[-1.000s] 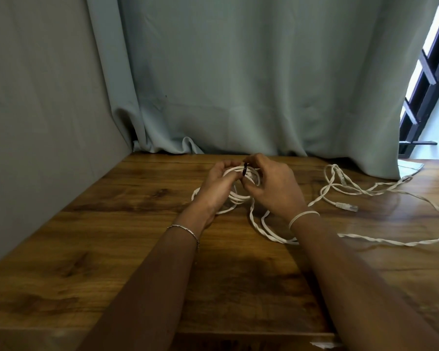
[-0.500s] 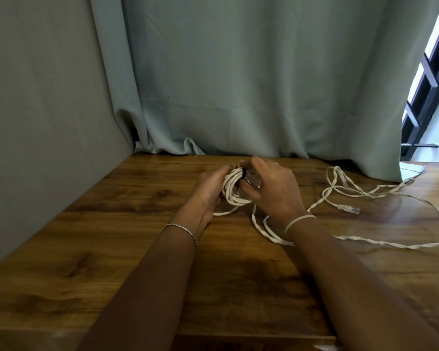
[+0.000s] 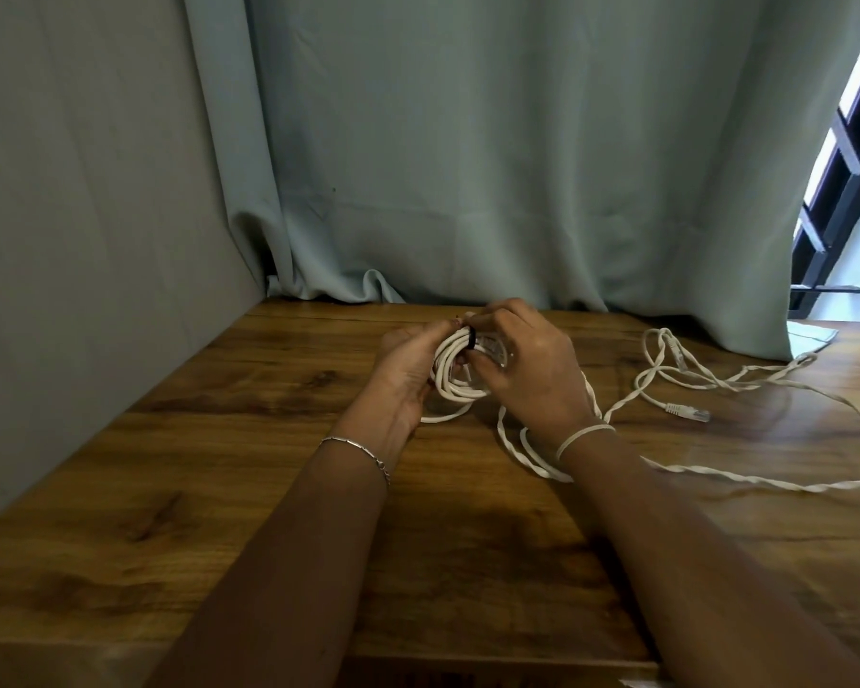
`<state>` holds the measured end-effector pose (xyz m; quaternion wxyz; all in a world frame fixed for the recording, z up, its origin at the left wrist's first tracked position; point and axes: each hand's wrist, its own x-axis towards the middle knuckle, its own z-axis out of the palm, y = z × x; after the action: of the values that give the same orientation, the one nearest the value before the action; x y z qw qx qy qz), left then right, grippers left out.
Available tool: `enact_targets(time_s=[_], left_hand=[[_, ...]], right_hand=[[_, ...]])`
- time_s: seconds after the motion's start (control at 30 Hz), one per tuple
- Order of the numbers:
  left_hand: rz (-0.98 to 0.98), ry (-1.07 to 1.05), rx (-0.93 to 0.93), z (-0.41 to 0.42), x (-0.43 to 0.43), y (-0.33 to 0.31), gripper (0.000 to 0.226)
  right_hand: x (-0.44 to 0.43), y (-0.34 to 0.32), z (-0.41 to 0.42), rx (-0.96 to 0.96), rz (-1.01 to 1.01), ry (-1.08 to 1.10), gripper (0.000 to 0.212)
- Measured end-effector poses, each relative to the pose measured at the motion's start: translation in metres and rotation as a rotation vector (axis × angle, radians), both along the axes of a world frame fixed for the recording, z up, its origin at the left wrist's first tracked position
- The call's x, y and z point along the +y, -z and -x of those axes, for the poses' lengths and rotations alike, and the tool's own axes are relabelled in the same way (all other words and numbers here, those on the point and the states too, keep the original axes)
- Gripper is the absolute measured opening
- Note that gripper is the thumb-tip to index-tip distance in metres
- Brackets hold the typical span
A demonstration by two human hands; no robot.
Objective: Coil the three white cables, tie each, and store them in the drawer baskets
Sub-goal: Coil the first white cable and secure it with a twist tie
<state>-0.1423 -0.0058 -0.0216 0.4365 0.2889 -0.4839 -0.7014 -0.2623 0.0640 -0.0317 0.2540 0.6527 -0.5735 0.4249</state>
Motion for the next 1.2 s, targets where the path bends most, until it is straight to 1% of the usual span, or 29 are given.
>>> enact_targets(time_s=[0.13,0.2,0.37,0.5,0.67,0.73,0.83,1.0,1.07,1.2], left_hand=[[0.039,-0.066,0.010,0.0020,-0.0018,0.0009,0.007],[0.052,-0.088,0.001,0.0019,-0.0034,0.0018,0.010],[0.055,-0.078,-0.027,0.0013,-0.0043,0.0015,0.007],[-0.001,-0.050,-0.060,0.0001,-0.0030,0.0023,0.020],[-0.006,-0.079,-0.051,0.0012,-0.0036,0.0033,0.022],[0.000,-0.068,-0.045,0.0007,-0.0047,0.0034,0.021],[0.010,-0.035,-0.017,-0.0002,-0.0042,0.0017,0.012],[0.035,0.030,0.036,-0.0011,-0.0051,0.0028,0.017],[0.057,0.028,0.057,-0.0011,-0.0045,0.0029,0.015],[0.133,-0.010,0.063,-0.0005,-0.0049,0.0033,0.009]], right_hand=[[0.0010,-0.0018,0.0023,-0.149,-0.052,-0.112,0.034],[0.0006,-0.0010,0.0026,-0.201,-0.075,-0.144,0.035],[0.0011,-0.0021,0.0032,-0.216,-0.088,-0.135,0.033],[0.0030,-0.0043,0.0014,-0.166,-0.139,-0.137,0.032],[0.0029,-0.0040,0.0001,-0.146,-0.163,-0.130,0.032],[0.0023,-0.0029,0.0007,-0.141,-0.163,-0.113,0.032],[0.0022,-0.0015,0.0018,-0.135,-0.147,-0.076,0.032],[0.0048,-0.0020,0.0030,-0.197,-0.116,-0.059,0.031],[0.0048,-0.0026,0.0041,-0.231,-0.115,-0.069,0.031],[0.0043,-0.0034,0.0057,-0.357,-0.121,-0.122,0.029]])
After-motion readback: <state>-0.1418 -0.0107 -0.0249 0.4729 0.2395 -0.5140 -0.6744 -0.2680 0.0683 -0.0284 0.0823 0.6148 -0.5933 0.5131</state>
